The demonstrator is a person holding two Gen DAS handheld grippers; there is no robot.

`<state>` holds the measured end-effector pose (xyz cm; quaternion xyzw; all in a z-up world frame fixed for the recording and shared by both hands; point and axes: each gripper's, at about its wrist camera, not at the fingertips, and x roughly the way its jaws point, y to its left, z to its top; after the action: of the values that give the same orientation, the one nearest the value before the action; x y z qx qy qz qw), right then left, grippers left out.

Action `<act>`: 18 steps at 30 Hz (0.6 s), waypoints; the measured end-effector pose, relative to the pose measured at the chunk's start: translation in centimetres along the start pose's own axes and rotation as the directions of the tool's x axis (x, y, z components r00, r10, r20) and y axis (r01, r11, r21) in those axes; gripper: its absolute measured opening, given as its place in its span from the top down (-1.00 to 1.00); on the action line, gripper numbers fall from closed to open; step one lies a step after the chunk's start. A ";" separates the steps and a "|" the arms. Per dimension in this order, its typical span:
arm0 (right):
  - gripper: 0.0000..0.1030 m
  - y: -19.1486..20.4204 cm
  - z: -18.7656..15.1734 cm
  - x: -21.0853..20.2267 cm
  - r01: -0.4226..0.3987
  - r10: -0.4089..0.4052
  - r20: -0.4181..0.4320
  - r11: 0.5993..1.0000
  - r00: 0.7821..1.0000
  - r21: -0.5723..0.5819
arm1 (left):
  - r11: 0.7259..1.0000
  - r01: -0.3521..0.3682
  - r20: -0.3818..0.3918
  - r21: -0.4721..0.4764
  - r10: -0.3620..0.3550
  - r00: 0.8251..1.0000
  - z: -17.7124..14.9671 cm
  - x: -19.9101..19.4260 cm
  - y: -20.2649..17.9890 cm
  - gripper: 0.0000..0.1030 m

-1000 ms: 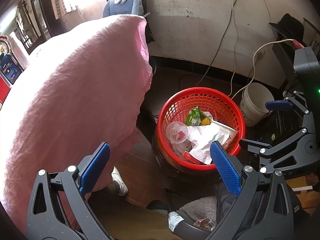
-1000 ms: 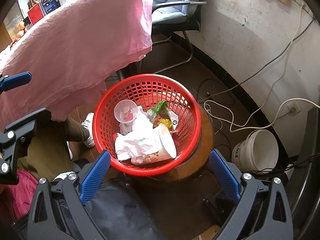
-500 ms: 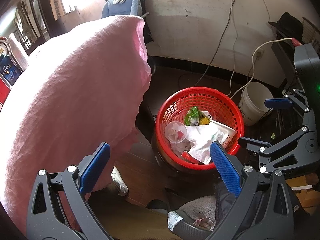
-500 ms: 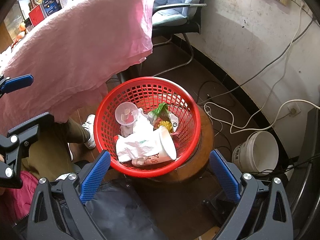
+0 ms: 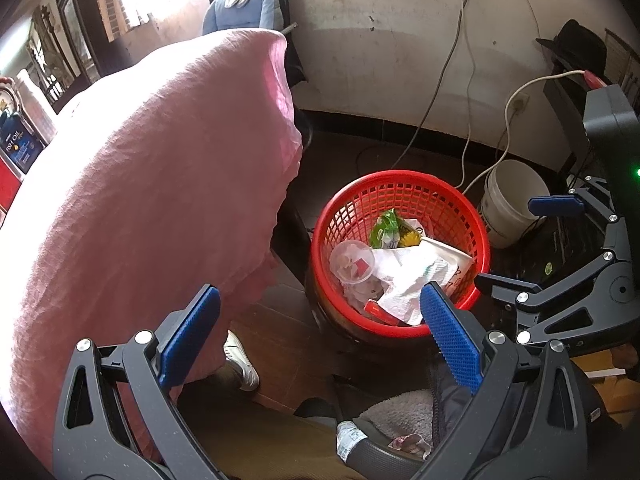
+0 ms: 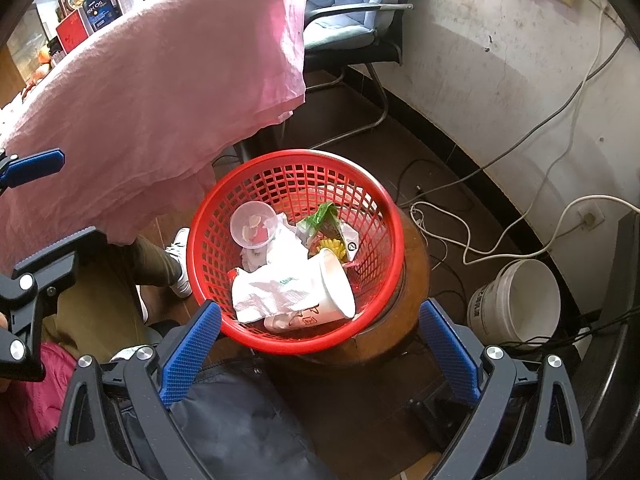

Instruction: Collect trash

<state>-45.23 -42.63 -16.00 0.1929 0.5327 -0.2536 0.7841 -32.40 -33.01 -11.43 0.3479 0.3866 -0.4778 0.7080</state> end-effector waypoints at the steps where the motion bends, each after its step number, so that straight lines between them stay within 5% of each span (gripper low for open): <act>1: -0.89 0.0 0.0 0.0 0.000 0.000 0.001 1.000 1.000 0.001 | 1.000 0.001 0.000 -0.001 -0.001 1.000 0.0 0.0 0.0 -0.86; 18: -0.89 -0.1 -0.1 0.2 -0.005 0.005 0.000 1.000 1.000 0.004 | 1.000 0.000 -0.005 -0.006 0.000 1.000 -0.1 0.2 0.0 -0.86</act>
<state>-45.32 -42.73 -16.18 0.1960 0.5316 -0.2526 0.7843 -32.36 -32.95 -11.67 0.3469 0.3900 -0.4756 0.7080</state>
